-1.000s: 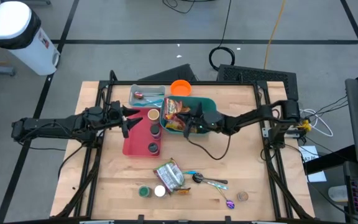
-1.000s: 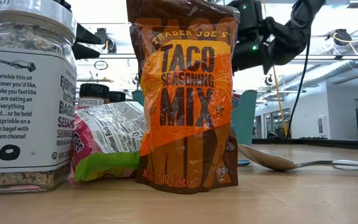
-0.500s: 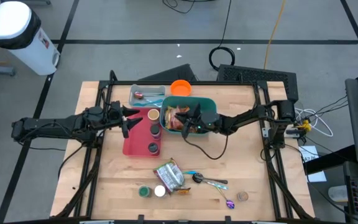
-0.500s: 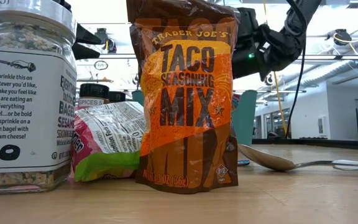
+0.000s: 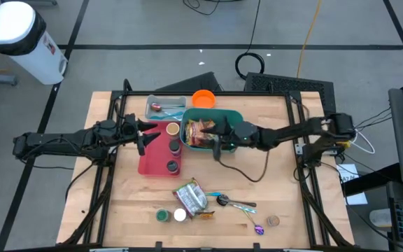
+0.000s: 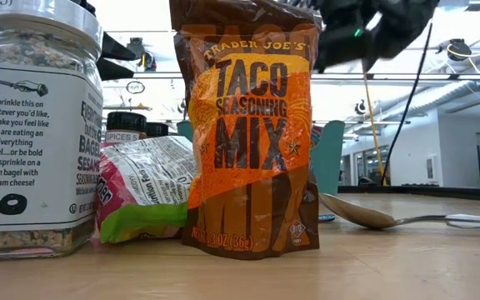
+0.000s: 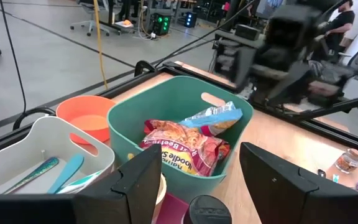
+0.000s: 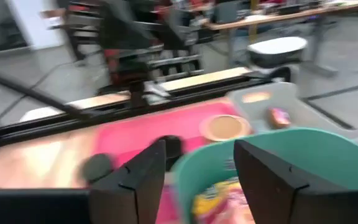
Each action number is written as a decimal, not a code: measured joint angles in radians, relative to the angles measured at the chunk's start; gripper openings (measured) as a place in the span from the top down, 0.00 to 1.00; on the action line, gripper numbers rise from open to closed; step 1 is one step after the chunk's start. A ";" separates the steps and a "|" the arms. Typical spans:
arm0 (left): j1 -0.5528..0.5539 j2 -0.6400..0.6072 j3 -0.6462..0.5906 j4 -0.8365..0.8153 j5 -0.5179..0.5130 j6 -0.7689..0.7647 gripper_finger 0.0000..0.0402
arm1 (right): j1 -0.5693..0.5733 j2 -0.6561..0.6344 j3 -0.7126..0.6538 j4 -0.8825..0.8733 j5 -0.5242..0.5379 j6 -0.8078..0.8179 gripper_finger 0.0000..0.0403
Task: Pick & Place Food Item
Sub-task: Put the black spoon into the gray bin
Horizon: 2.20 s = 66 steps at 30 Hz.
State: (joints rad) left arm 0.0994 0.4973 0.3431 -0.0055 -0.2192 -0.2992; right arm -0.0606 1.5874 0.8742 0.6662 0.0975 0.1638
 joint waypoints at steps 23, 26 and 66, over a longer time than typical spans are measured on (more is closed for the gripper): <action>0.000 0.000 0.000 0.000 0.000 -0.015 0.44 | 0.430 -0.249 -0.001 -0.370 -0.048 -0.026 0.55; 0.000 0.000 0.000 0.000 0.000 -0.016 0.44 | 0.480 -0.250 -0.001 -0.388 -0.047 -0.027 0.55; -0.001 0.000 0.000 -0.007 0.000 -0.020 0.44 | 0.773 -0.249 -0.001 -0.581 -0.047 0.008 0.58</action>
State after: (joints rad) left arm 0.0986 0.4973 0.3431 -0.0128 -0.2192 -0.3191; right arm 0.7128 1.3380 0.8730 0.0853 0.0505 0.1719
